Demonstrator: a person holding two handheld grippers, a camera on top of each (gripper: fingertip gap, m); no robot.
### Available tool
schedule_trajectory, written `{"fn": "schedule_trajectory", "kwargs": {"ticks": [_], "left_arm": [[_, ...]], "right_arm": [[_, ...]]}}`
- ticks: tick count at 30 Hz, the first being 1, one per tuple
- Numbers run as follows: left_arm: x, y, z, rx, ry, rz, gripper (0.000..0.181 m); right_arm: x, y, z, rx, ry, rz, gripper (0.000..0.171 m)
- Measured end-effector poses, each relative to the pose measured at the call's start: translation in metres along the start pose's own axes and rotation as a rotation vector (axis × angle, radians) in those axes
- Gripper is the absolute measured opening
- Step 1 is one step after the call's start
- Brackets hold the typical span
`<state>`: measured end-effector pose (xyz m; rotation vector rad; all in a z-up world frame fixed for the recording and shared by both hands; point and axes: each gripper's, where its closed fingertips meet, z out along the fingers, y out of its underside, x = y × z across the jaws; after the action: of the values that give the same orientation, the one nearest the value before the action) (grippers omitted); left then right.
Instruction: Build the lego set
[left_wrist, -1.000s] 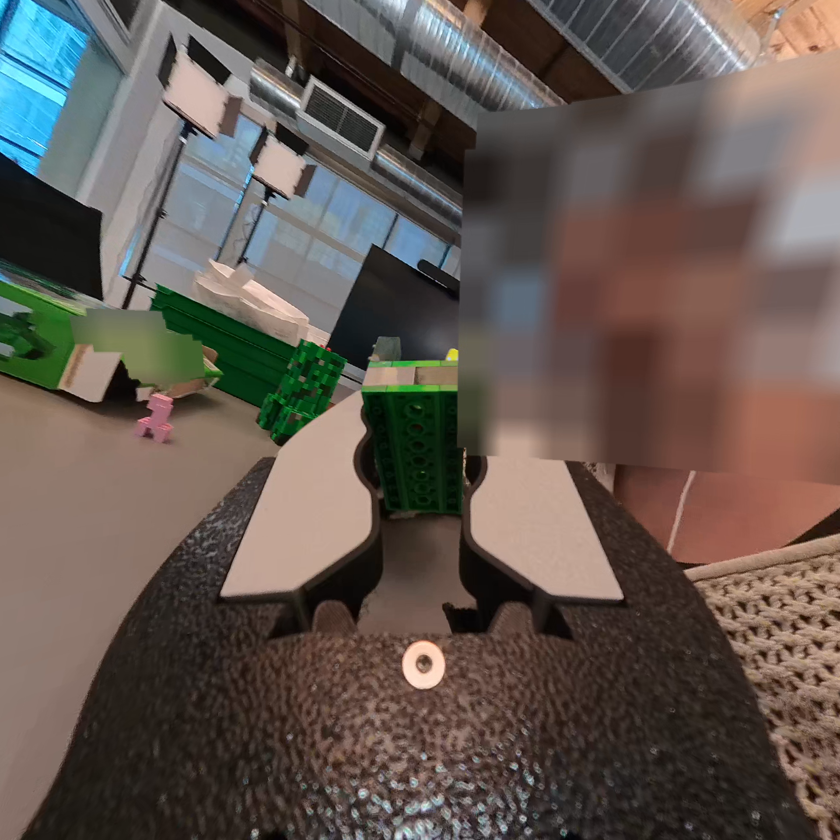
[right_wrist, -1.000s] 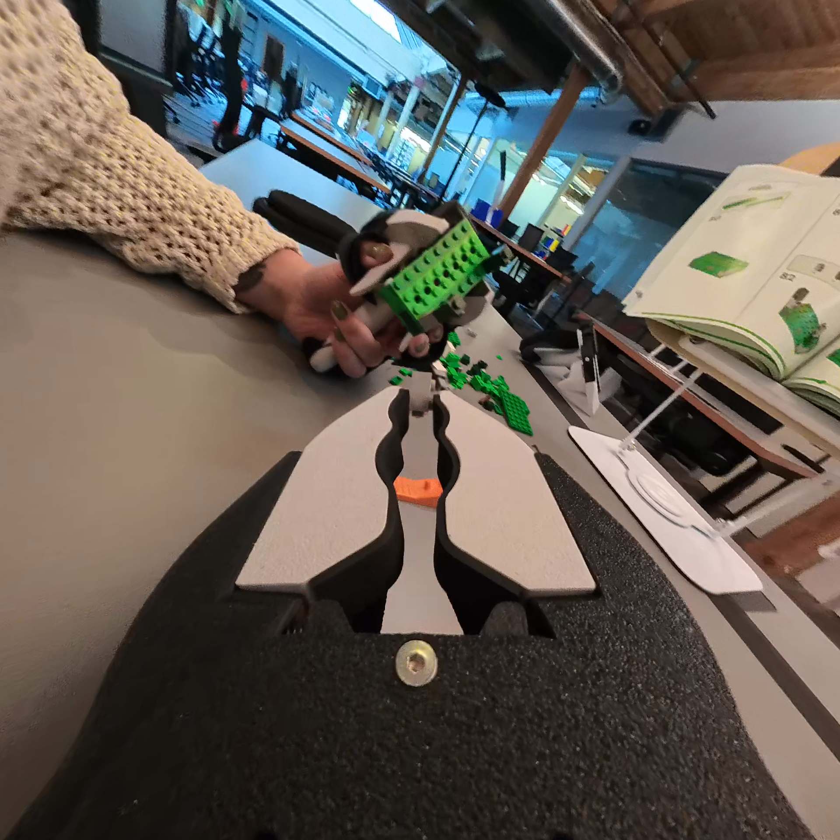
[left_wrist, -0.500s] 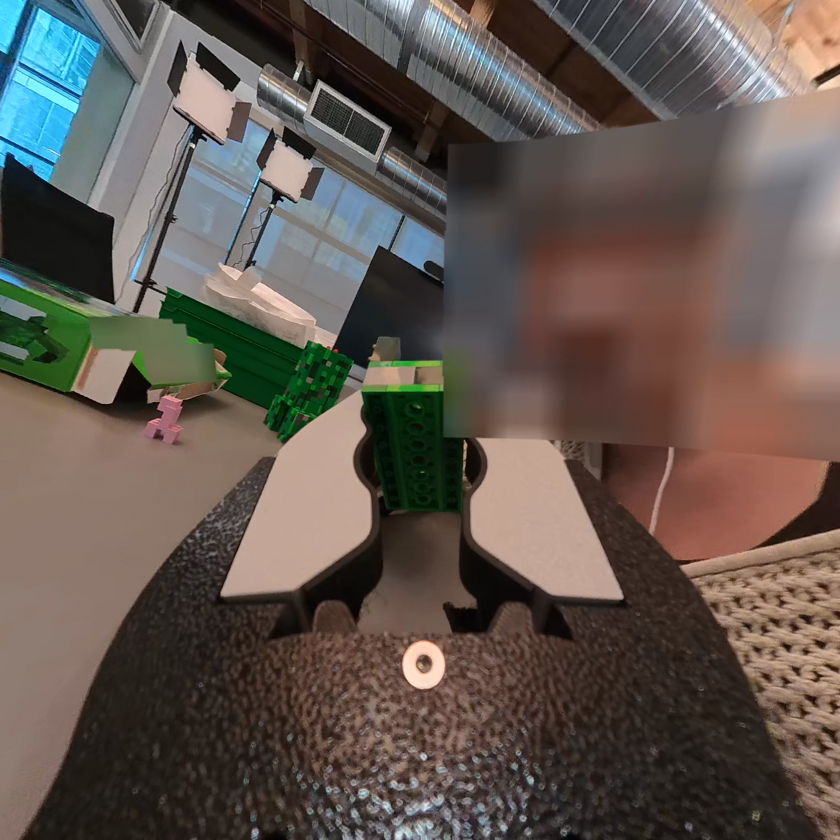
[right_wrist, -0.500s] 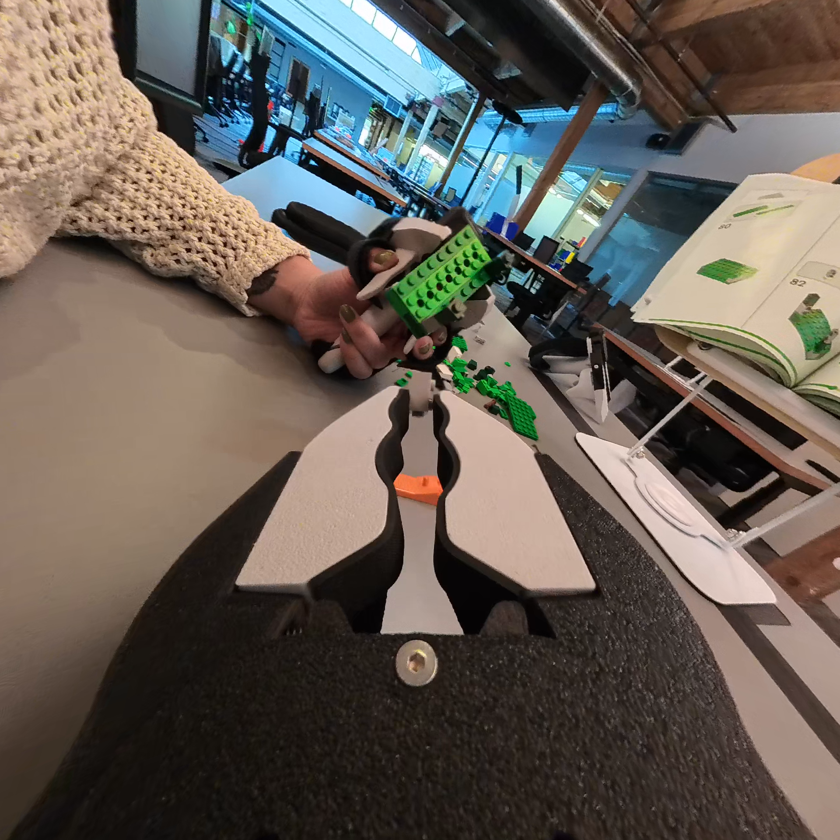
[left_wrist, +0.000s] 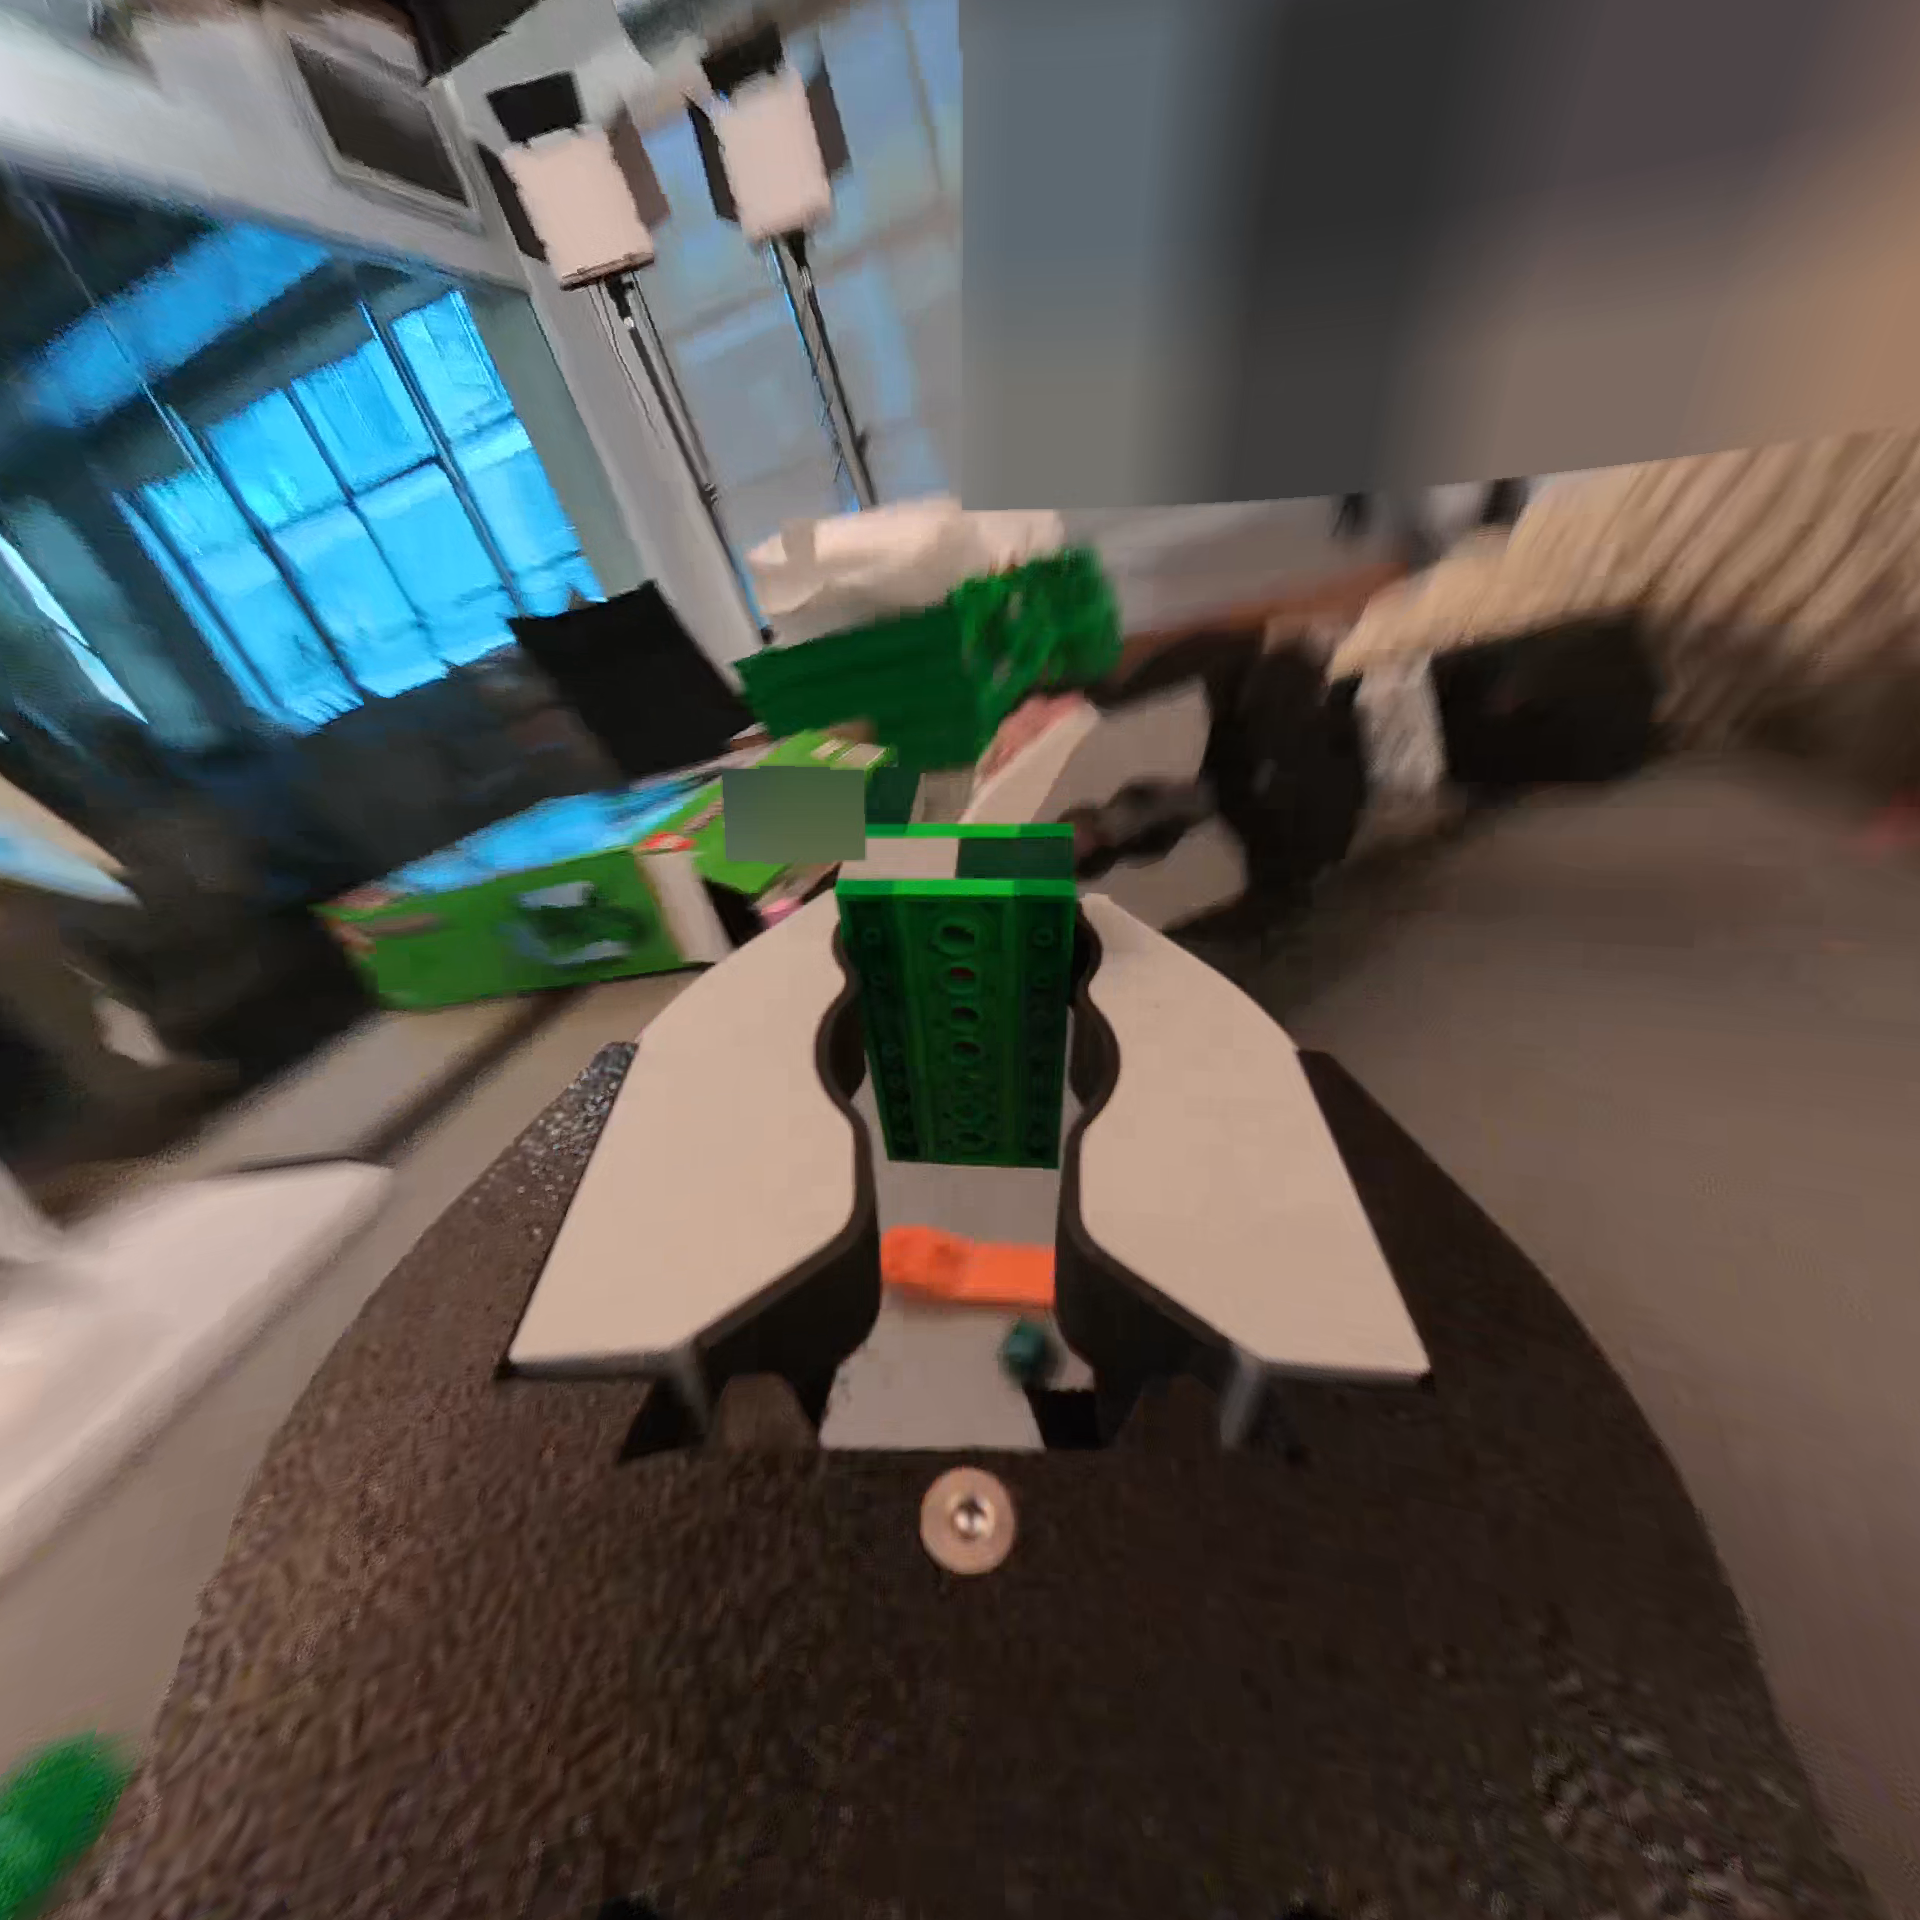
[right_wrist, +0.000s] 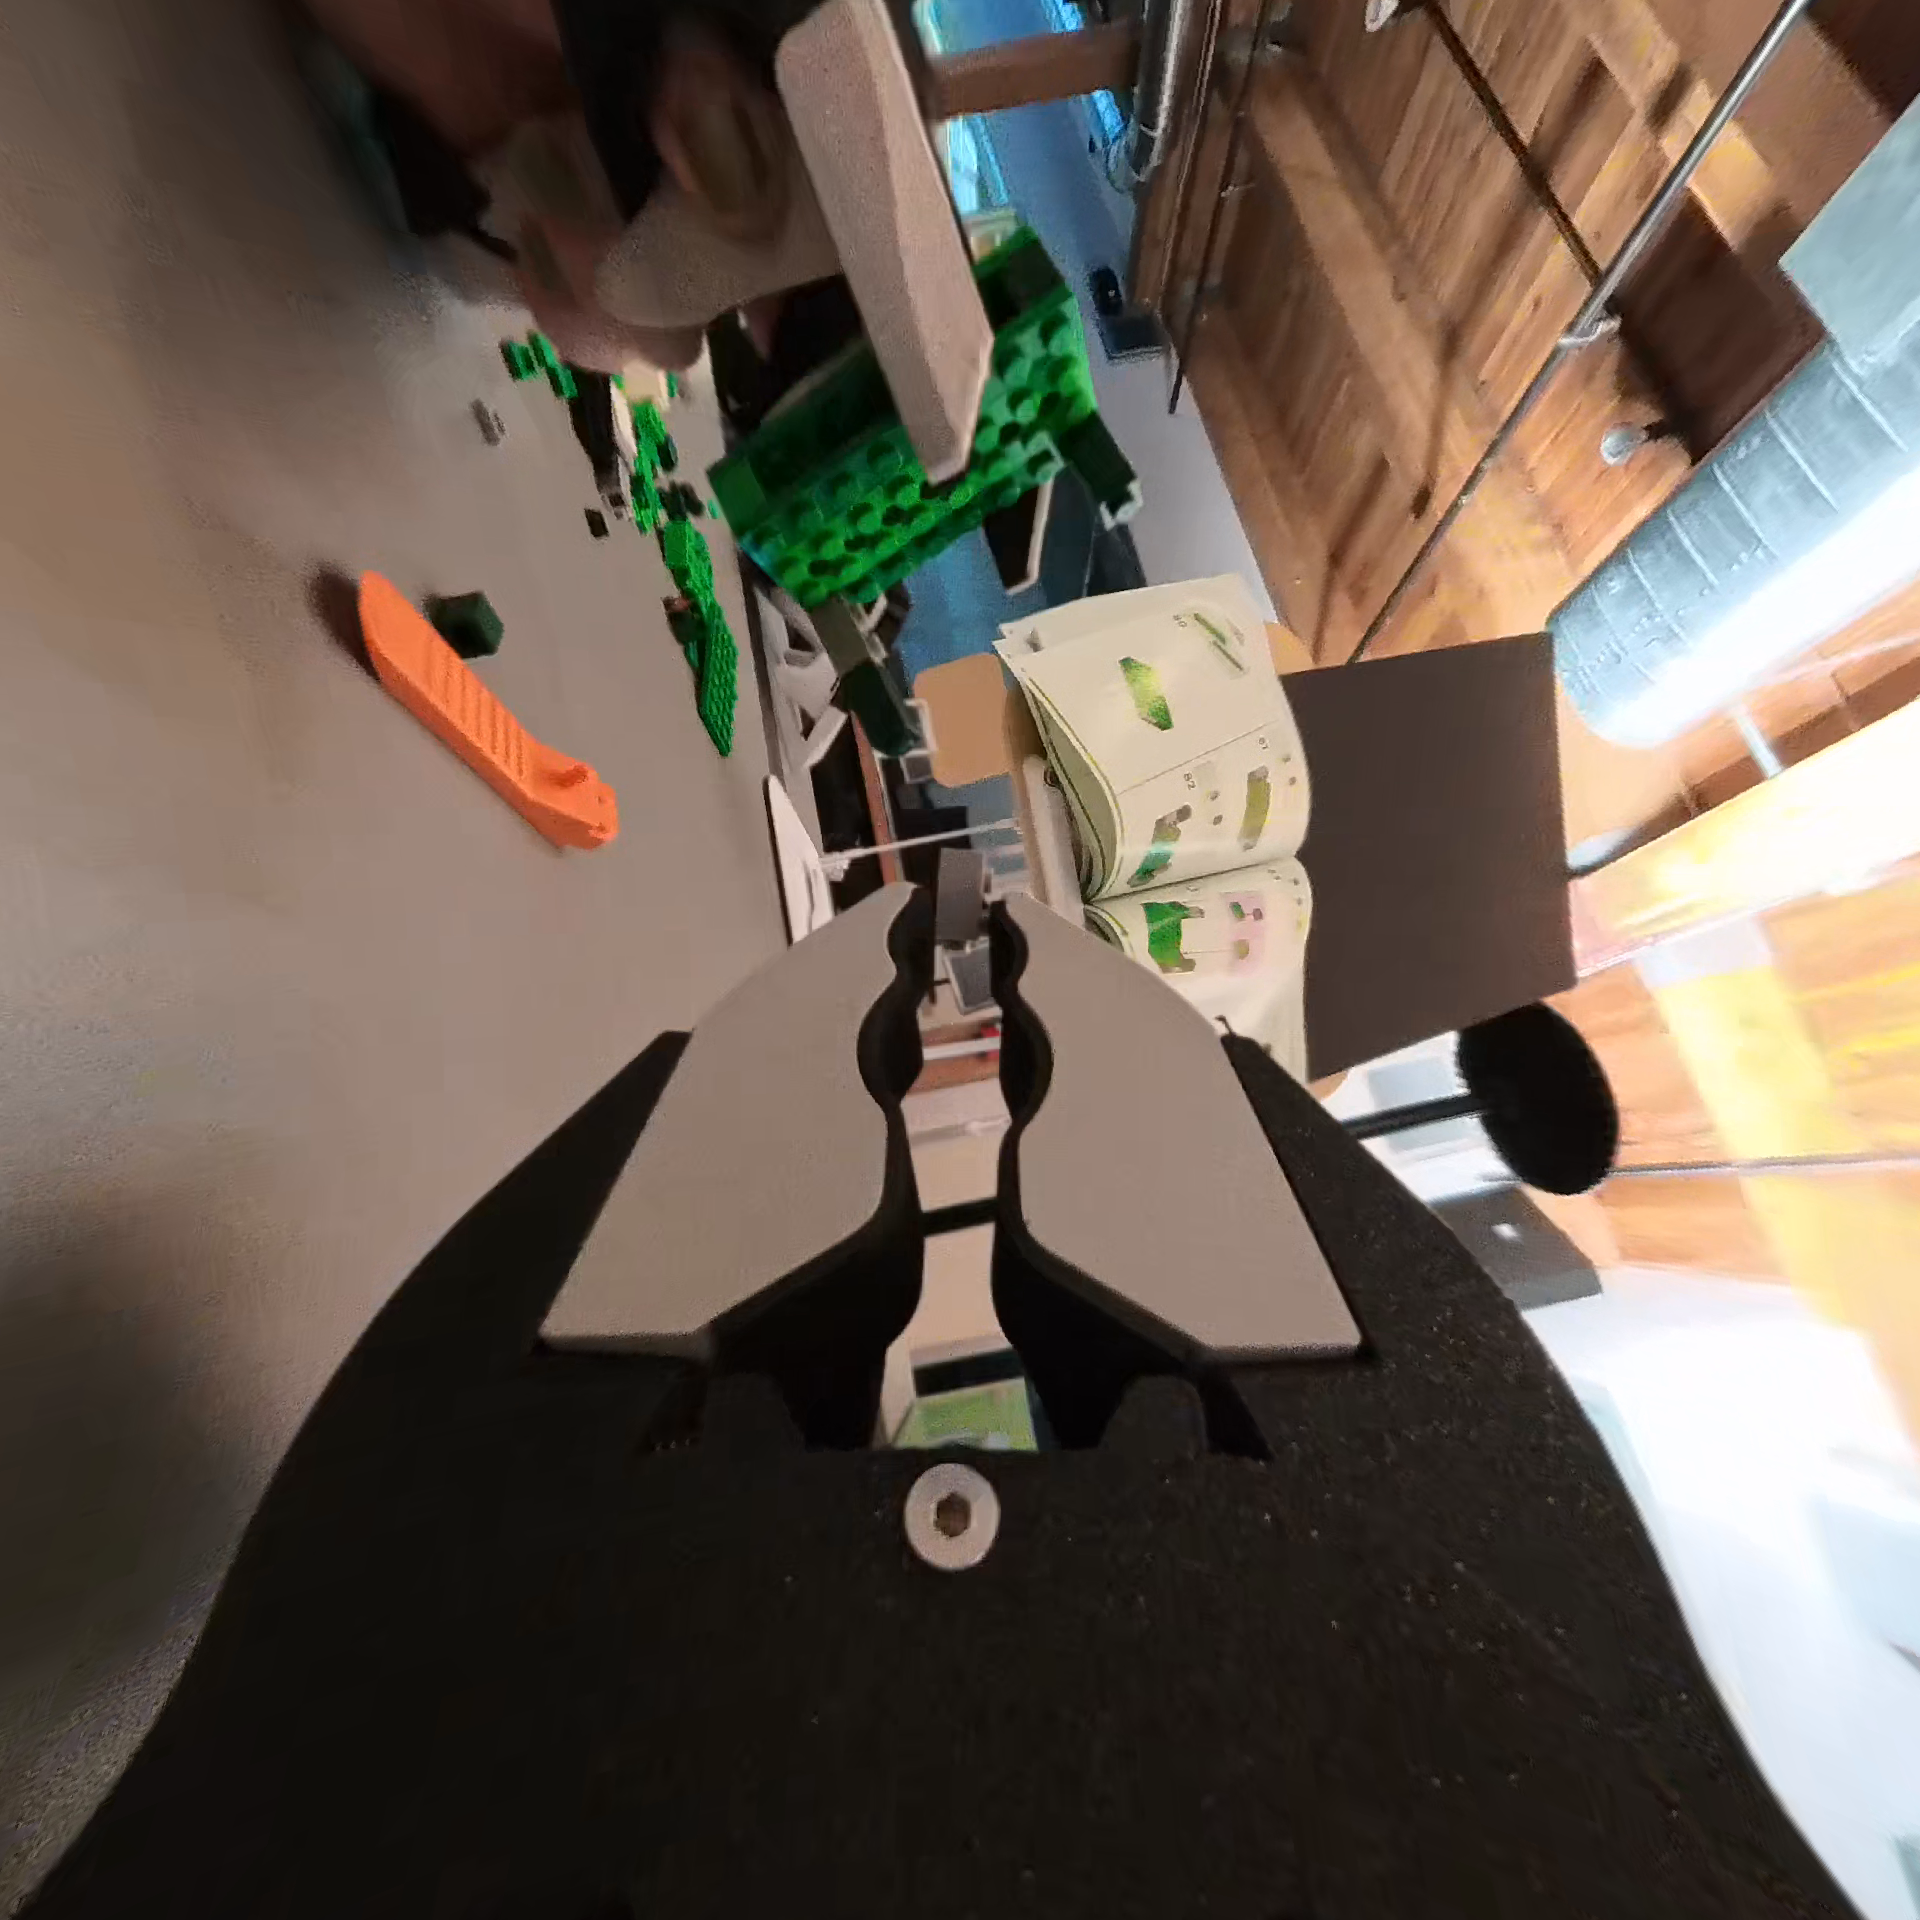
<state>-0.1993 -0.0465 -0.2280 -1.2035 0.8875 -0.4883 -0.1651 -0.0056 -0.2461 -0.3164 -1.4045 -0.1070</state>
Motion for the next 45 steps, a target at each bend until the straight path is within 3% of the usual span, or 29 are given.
{"fn": "schedule_trajectory", "kwargs": {"ticks": [5, 11, 15, 29, 45], "left_arm": [[0.009, 0.021, 0.006, -0.139, 0.007, 0.285, 0.036], [0.013, 0.036, 0.009, -0.234, -0.006, 0.587, 0.036], [0.018, 0.041, 0.011, -0.271, -0.006, 0.74, 0.036], [0.031, 0.049, 0.013, -0.31, 0.057, 0.742, 0.036], [0.035, 0.056, 0.01, -0.329, 0.113, 0.686, 0.035]], "right_arm": [[-0.004, 0.001, 0.0, -0.021, -0.051, 0.029, 0.009], [-0.003, -0.026, -0.007, 0.032, -0.316, 0.472, 0.009], [-0.006, -0.035, -0.011, 0.016, -0.44, 0.568, 0.009], [-0.023, -0.038, -0.013, -0.038, -0.409, 0.217, 0.009], [-0.033, -0.039, -0.015, -0.012, -0.445, 0.217, 0.009]]}}
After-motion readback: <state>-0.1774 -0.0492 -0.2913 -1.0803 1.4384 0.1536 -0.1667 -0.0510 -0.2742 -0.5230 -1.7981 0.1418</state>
